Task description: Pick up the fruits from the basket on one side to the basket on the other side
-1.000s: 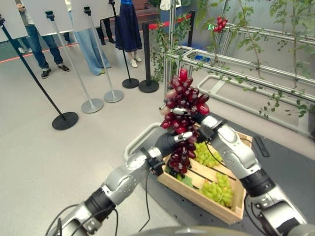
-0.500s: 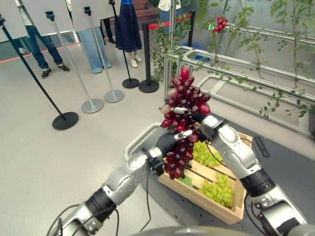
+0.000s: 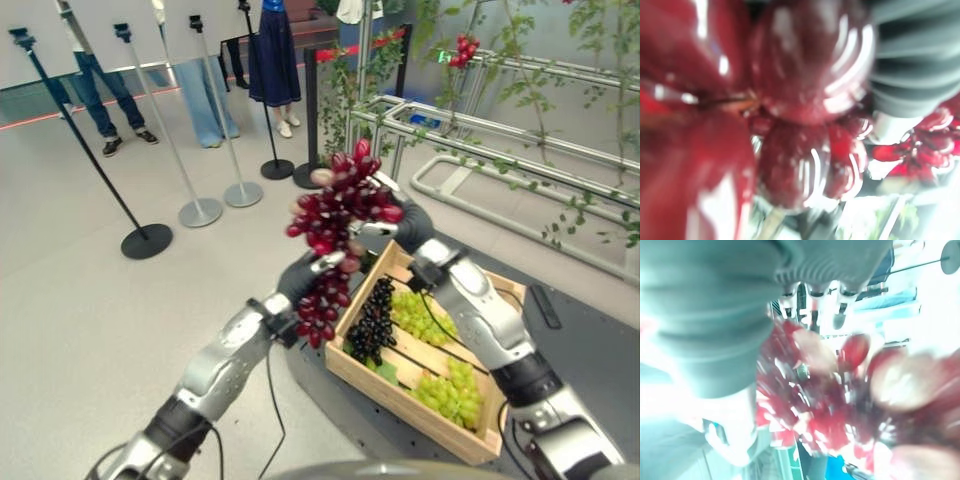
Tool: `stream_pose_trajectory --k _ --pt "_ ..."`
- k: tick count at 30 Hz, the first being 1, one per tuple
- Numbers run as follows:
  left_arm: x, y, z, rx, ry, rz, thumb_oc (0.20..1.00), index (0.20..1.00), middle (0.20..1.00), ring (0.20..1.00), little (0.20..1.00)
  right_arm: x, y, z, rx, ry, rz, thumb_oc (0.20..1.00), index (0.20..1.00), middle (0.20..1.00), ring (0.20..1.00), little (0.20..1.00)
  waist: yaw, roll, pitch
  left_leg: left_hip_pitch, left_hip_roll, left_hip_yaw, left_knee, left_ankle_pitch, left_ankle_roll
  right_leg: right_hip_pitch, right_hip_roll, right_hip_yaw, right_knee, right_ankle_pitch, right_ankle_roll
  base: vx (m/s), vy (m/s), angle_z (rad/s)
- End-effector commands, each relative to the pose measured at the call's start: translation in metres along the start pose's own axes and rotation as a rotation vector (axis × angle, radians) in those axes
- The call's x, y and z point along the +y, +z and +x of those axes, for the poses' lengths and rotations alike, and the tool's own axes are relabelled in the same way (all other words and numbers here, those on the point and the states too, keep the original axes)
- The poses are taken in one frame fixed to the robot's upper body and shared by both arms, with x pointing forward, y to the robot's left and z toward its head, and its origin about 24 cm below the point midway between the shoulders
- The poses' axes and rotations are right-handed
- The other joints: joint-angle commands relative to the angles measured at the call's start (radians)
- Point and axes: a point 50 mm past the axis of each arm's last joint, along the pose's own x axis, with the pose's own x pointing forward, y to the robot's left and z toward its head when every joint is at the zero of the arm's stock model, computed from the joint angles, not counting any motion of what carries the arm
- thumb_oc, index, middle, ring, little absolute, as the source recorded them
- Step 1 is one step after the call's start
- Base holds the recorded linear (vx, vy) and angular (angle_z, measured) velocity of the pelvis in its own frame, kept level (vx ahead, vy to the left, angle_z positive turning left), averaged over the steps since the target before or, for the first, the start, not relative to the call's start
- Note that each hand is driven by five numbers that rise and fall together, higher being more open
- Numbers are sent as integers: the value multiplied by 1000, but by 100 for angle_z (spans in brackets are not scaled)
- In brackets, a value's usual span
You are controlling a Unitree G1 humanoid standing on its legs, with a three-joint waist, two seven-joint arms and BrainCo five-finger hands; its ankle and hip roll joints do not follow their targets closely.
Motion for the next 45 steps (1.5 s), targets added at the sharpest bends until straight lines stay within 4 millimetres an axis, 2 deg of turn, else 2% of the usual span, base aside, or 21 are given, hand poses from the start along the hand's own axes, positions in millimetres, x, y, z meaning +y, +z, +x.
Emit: stream_pose_trajectory --k 1,9,12,13,14,15,17,18,19,20,22,29,30,33,34,35,36,38,39,42,45 --pt "4 38 -1 -175 -1 122 200 200 200 200 200 2 35 9 -190 23 28 1000 1000 1000 1000 1000 22 -60 -11 45 -28 4 40 -123 37 -26 -62 -38 87 -27 73 -13 25 14" --pt "13 65 -8 -296 63 216 200 200 200 200 200 -8 36 8 -185 -22 8 1000 1000 1000 1000 1000 83 -64 22 -55 -86 -54 166 -158 60 -36 -133 -106 148 -23 85 -62 121 24" --pt "16 74 -9 -333 87 268 200 200 200 200 200 -13 37 3 -193 -50 -15 1000 1000 1000 1000 1000 89 -52 31 -47 -107 -110 158 -157 90 -90 -166 -91 341 -41 78 5 263 61" --pt "18 78 -10 -353 109 290 200 200 200 200 200 -12 35 2 -202 -57 3 1000 1000 1000 1000 1000 86 -43 46 -37 -120 -132 158 -157 110 -136 -197 -74 461 3 79 18 232 65" --pt "18 78 -10 -354 110 291 200 200 200 200 200 -12 35 2 -202 -56 3 1000 1000 1000 1000 1000 86 -44 47 -37 -123 -132 158 -156 111 -139 -200 -71 467 1 80 44 266 81" --pt "20 88 -12 -387 135 348 200 200 200 200 200 -14 32 1 -200 -80 -3 1000 1000 1000 1000 1000 91 -27 64 -17 -128 -165 156 -159 128 -185 -196 -23 595 -5 75 50 129 68" --pt "22 96 -15 -419 167 409 200 200 200 200 200 -19 30 -6 -198 -118 -14 1000 1000 1000 1000 1000 71 -21 61 3 -129 -218 134 -150 128 -244 -110 78 596 -45 62 76 53 73" --pt "22 96 -15 -419 166 409 200 200 200 200 200 -19 30 -6 -198 -118 -14 1000 1000 1000 1000 1000 70 -20 58 -1 -127 -220 132 -147 127 -245 -108 76 591 -41 60 164 -82 82" --pt "22 104 -16 -455 195 478 200 200 200 200 200 -26 32 -17 -216 -179 -47 1000 1000 1000 1000 1000 32 -27 42 7 -137 -305 126 -138 110 -256 34 229 477 -140 45 117 -65 150" --pt "22 103 -16 -454 195 478 200 200 200 200 200 -26 32 -17 -216 -180 -47 1000 1000 1000 1000 1000 29 -25 39 3 -135 -309 125 -134 109 -255 36 225 468 -133 44 181 -85 192" --pt "20 107 -17 -500 233 518 200 200 200 200 200 -31 31 -31 -232 -282 -130 1000 1000 1000 1000 1000 7 -39 26 -17 -177 -441 125 -117 83 -262 119 402 338 -131 26 137 -70 152" --pt "33 124 -45 -611 411 586 200 200 200 200 200 -19 16 -26 -193 -257 -139 1000 1000 1000 1000 1000 57 -65 4 -47 -168 -542 143 -102 7 -154 95 254 230 -146 -3 64 -193 148" --pt "37 124 -52 -619 453 594 200 200 200 200 200 -16 14 -26 -185 -240 -134 1000 1000 1000 1000 1000 93 -65 13 -72 -170 -590 156 -91 -14 -136 96 201 224 -162 -16 -82 -193 164" --pt "38 124 -54 -624 470 595 200 200 200 200 200 -17 13 -29 -179 -250 -130 1000 1000 1000 1000 1000 96 -63 16 -105 -175 -615 157 -66 -34 -120 91 131 209 -167 -17 -132 -104 180" --pt "36 125 -48 -636 467 577 200 200 200 200 200 -28 24 -36 -205 -300 -186 1000 1000 1000 1000 1000 59 -60 39 -192 -108 -359 191 -49 -36 -104 54 43 203 -171 2 -152 79 195" --pt "36 125 -48 -637 467 576 200 200 200 200 200 -28 24 -36 -206 -300 -187 1000 1000 1000 1000 1000 61 -58 38 -198 -109 -357 195 -47 -35 -108 54 45 202 -166 3 -286 95 292" --pt "32 124 -39 -631 438 573 200 200 200 200 200 -30 28 -34 -226 -331 -209 1000 1000 1000 1000 1000 48 -56 57 -233 11 -55 240 -59 -25 -89 17 -49 187 -161 10 -191 41 228" --pt "31 123 -36 -629 423 576 200 200 200 200 200 -31 28 -34 -229 -341 -210 1000 1000 1000 1000 1000 51 -52 58 -245 31 -24 239 -47 -32 -80 14 -74 174 -158 10 -133 36 176" --pt "29 125 -33 -630 406 593 200 200 200 200 200 -32 27 -39 -230 -356 -193 1000 1000 1000 1000 1000 47 -49 55 -248 74 39 237 -33 -47 -55 3 -130 173 -167 6 -42 28 140" --pt "27 128 -32 -639 392 610 200 200 200 200 200 -31 27 -42 -235 -363 -181 1000 1000 1000 1000 1000 48 -46 48 -246 110 70 201 13 -66 -24 0 -175 162 -172 4 22 55 128" --pt "26 132 -29 -654 391 619 200 200 200 200 200 -31 31 -43 -258 -370 -186 1000 1000 1000 1000 1000 26 -50 38 -225 196 229 173 49 -93 -2 -7 -227 165 -182 7 95 110 91"
